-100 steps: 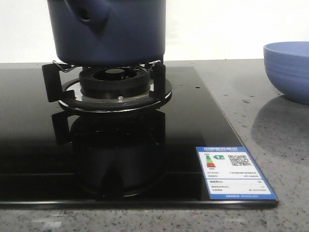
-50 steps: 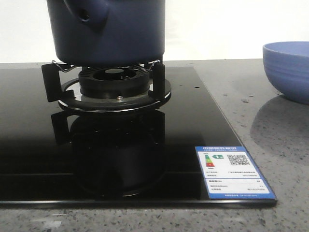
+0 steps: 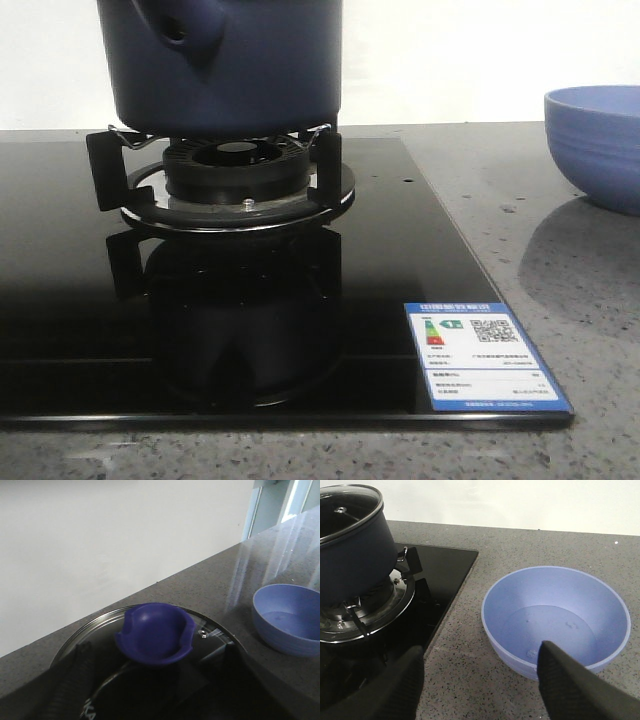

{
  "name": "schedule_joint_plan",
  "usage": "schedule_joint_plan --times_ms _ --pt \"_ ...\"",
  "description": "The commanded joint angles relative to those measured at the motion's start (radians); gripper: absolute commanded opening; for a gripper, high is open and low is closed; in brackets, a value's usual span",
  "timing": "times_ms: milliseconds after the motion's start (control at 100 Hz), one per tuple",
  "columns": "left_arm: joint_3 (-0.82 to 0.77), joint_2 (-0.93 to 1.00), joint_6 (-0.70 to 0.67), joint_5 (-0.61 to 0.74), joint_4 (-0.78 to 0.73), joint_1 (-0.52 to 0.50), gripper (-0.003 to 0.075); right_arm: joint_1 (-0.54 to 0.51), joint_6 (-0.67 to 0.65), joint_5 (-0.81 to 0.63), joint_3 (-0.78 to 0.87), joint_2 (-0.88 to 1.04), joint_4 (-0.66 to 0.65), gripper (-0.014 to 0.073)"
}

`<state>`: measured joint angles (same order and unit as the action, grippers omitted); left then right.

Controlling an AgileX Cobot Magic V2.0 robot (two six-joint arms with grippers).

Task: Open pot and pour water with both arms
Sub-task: 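Reach left gripper to the blue lid knob, right gripper toward the blue bowl, then grasp the blue lid knob and lift the glass lid with the left gripper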

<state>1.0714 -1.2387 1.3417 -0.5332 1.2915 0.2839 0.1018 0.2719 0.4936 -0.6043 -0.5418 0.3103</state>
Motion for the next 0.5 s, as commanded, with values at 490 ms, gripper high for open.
schedule_joint_plan --times_ms 490 --pt "0.181 -0.177 0.047 -0.138 0.047 0.007 0.0496 0.005 0.010 -0.052 -0.037 -0.008 0.000 0.0440"
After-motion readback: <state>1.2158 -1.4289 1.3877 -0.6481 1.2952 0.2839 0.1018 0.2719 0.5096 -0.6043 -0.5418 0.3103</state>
